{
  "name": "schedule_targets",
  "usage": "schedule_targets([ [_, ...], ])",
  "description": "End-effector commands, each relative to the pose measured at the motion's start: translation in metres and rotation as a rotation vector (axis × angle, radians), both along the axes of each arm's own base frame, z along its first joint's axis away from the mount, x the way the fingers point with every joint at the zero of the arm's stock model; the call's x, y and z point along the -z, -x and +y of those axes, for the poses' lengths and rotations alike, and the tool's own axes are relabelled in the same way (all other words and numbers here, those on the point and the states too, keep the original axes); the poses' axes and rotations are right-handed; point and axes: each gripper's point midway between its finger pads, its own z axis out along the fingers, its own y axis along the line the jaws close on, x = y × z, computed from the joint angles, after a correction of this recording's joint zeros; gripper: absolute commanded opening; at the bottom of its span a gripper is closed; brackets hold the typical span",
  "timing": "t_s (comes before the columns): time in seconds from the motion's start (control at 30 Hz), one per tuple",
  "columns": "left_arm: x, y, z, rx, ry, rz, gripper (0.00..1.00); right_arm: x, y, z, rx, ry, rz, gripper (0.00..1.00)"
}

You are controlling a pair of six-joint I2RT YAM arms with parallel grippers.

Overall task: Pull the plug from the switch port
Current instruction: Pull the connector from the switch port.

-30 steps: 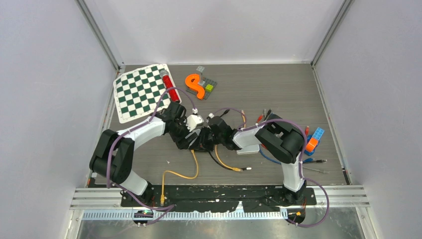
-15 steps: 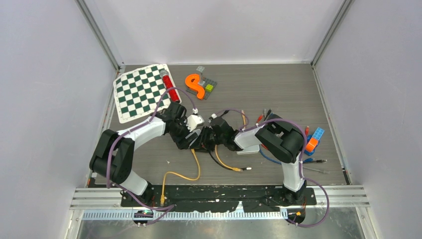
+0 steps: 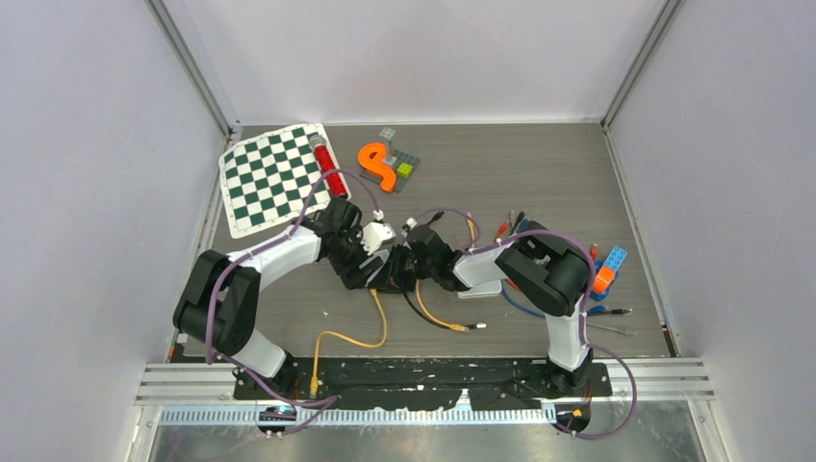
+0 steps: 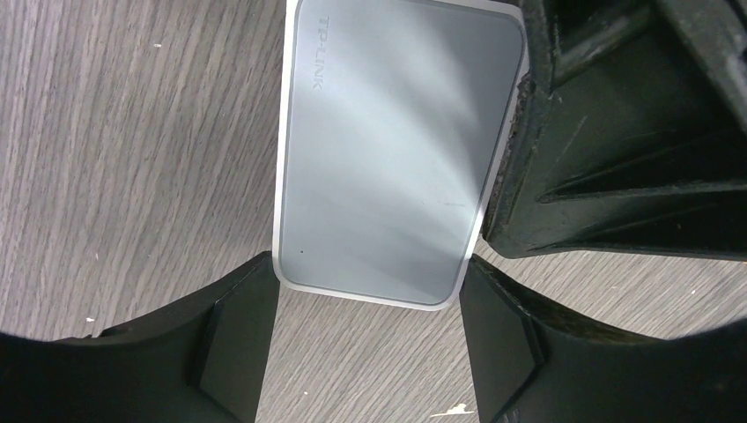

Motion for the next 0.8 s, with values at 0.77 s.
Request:
schedule_targets([
  [0.77, -0.005, 0.000, 0.005, -0.003, -0.030, -0.027, 0.36, -0.024, 0.020, -0.001, -0.140, -0.109, -0.054, 0.05],
])
